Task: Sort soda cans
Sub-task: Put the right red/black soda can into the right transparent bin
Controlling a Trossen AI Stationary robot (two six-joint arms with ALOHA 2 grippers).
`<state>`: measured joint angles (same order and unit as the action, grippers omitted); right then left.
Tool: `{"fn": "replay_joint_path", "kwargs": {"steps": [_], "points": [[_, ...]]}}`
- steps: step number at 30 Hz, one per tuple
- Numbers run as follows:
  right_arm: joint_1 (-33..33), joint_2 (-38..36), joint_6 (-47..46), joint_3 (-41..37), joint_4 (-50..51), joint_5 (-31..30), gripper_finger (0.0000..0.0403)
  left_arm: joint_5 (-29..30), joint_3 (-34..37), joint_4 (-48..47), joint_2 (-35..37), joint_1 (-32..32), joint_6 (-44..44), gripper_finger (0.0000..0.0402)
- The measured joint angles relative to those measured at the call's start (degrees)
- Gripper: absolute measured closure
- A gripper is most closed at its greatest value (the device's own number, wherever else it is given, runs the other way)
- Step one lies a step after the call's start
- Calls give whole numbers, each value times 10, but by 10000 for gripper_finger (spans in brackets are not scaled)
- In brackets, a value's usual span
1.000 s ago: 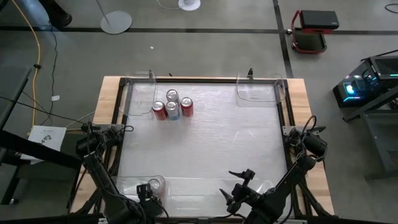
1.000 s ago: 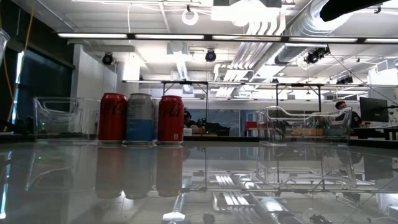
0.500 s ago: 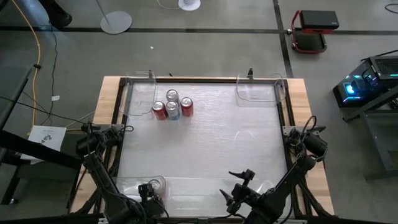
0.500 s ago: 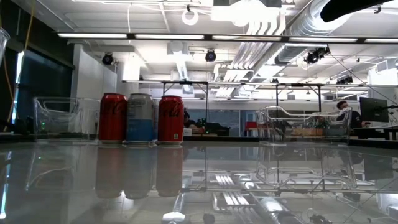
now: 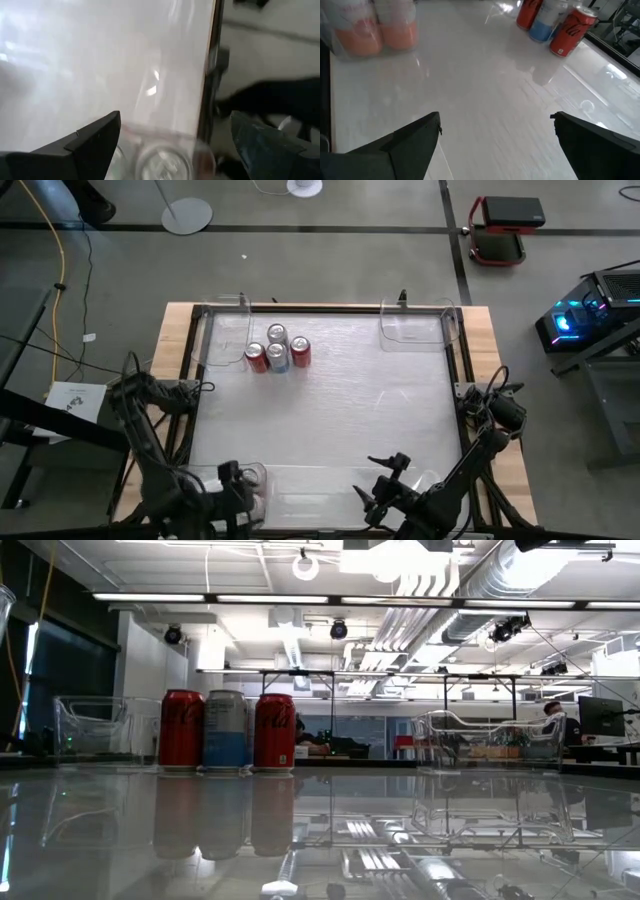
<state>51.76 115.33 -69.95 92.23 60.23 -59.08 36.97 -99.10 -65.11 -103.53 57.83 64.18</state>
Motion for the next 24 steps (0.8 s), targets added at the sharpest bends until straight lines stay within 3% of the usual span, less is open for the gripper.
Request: {"fn": "replay_joint_path", "kwargs": {"steps": [4,10,13,18,24], "points": [[-17,-5,121,12,-5,77,23,44,0,-12,28,3,-57,48],[-93,-3,304,13,-5,166,23,93,19,-133,54,-12,-50,48],[-143,-3,390,-2,-22,176,23,96,113,-93,103,-26,-49,50],[-228,-18,526,-69,-102,209,23,68,344,107,234,-54,-76,52],[-331,-120,613,-257,-362,290,23,150,512,266,388,-100,-156,53]]}}
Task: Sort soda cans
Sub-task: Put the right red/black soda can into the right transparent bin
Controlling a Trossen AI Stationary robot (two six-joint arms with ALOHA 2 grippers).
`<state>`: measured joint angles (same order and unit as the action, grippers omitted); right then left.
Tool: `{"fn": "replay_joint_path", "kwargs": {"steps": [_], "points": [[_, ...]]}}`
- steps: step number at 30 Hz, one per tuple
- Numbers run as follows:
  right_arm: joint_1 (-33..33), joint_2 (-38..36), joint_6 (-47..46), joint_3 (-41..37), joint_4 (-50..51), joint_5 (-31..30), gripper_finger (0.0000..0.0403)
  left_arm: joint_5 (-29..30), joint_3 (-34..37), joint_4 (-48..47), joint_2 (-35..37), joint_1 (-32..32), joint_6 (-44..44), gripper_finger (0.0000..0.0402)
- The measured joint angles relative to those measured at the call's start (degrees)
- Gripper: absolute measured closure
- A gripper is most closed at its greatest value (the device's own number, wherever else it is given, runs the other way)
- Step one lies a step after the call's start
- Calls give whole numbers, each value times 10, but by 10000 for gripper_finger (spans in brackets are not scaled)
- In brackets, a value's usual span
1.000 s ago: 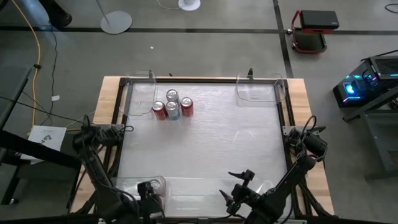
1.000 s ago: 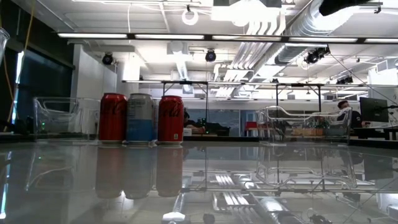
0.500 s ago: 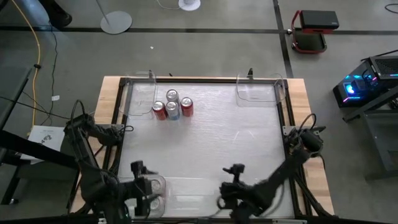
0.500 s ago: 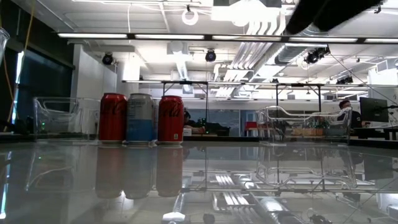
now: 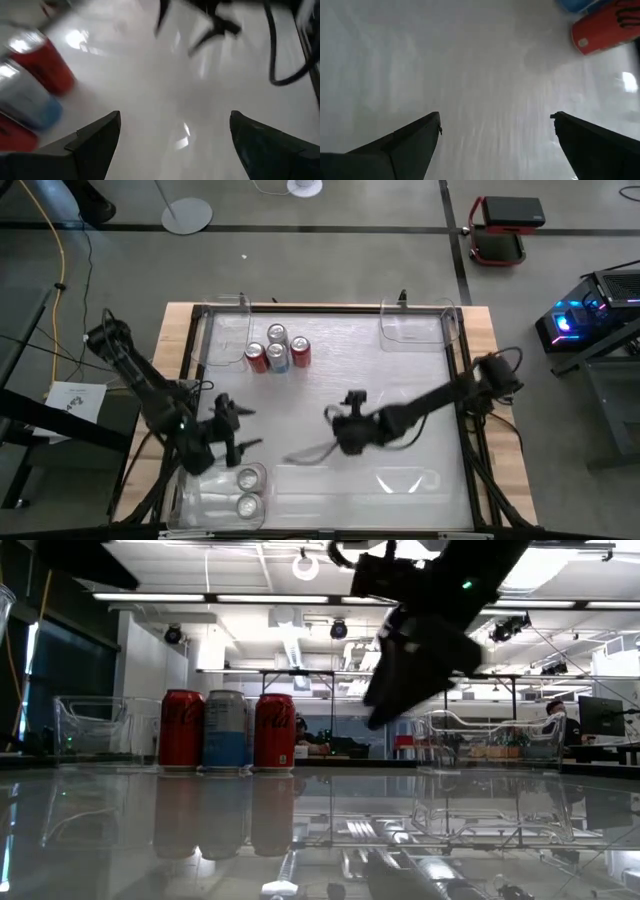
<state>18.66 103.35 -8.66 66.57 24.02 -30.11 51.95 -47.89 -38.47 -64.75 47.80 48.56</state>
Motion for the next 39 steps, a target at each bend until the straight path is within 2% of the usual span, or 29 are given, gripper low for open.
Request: {"fn": "replay_joint_path", "kwargs": {"steps": [3,7,10,13,21,24,28,39], "points": [[-51,-54,29,-94,-197,69,23,35,37,45,58,-26,-60,53],[-113,-81,61,-183,-485,182,23,41,71,103,110,-61,-132,53],[-165,-77,84,-202,-604,237,23,34,101,154,128,-88,-168,53],[-214,-67,107,-177,-606,275,23,29,127,207,131,-111,-195,53],[-313,-7,183,-34,-476,339,23,68,155,300,122,-160,-237,53],[-342,31,190,-11,-487,394,23,73,156,312,122,-171,-240,53],[-361,67,180,0,-530,394,23,73,156,332,122,-179,-264,53],[-387,130,134,28,-524,412,23,68,156,354,122,-183,-283,53]]}}
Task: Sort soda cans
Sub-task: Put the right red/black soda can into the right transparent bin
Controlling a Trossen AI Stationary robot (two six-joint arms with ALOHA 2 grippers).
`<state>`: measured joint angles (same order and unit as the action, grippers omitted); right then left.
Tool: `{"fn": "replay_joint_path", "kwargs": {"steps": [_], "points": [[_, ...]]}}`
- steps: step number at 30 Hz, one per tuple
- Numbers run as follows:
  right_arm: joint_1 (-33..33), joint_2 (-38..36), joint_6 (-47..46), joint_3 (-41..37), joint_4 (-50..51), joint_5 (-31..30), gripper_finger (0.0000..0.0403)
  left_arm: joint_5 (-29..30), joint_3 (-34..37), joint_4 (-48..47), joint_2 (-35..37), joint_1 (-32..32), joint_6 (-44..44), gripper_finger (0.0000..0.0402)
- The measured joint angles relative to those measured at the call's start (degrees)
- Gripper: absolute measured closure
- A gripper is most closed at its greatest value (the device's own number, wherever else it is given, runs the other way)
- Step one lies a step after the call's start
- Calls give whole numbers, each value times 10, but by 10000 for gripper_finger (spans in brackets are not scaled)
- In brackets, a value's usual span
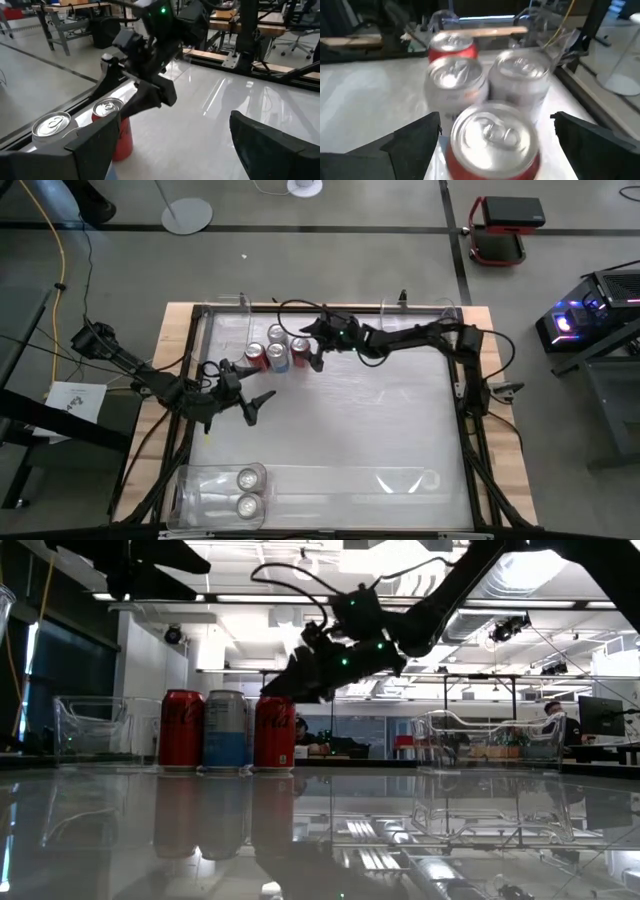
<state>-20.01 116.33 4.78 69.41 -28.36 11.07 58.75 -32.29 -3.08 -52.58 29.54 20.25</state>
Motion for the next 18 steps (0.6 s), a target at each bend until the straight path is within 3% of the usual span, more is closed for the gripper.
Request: {"fn": "replay_joint_path", "kwargs": {"steps": [13,18], "points": [[1,15,1,4,3,14,24,-28,0,0,0,1,5,53],[1,15,2,4,4,12,48,-28,0,0,0,1,6,53]]}}
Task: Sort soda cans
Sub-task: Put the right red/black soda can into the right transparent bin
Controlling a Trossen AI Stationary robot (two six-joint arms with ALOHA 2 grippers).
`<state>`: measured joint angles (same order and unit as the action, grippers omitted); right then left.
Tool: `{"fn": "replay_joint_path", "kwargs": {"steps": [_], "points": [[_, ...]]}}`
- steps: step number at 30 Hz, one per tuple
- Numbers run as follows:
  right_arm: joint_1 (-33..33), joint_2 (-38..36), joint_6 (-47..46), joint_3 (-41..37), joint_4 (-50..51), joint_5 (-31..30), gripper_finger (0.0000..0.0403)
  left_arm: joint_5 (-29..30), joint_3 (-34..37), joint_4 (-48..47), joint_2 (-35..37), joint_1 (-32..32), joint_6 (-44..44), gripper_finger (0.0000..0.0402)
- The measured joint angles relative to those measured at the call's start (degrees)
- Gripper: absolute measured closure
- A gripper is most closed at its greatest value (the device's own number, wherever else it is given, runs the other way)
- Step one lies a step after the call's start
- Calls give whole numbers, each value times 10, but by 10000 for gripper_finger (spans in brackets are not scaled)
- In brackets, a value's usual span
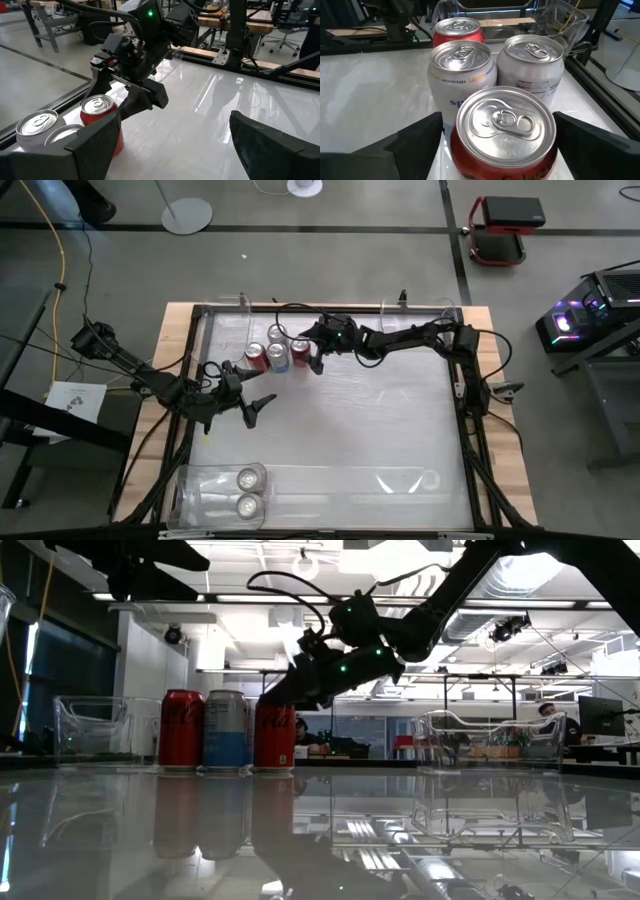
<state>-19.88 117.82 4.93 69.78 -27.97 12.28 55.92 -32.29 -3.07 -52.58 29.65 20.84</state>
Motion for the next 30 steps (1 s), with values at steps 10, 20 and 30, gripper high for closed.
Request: {"fn": "replay_joint_path", "kwargs": {"steps": [10,20,30], "points": [[0,0,-1,0,7,-9,109,0,0,0,0,0,1,53],[-4,-35,-19,-6,17,-41,114,-1,0,-1,0,0,1,53],[-33,-258,0,-140,11,-150,116,-5,0,-1,0,0,1,53]]}}
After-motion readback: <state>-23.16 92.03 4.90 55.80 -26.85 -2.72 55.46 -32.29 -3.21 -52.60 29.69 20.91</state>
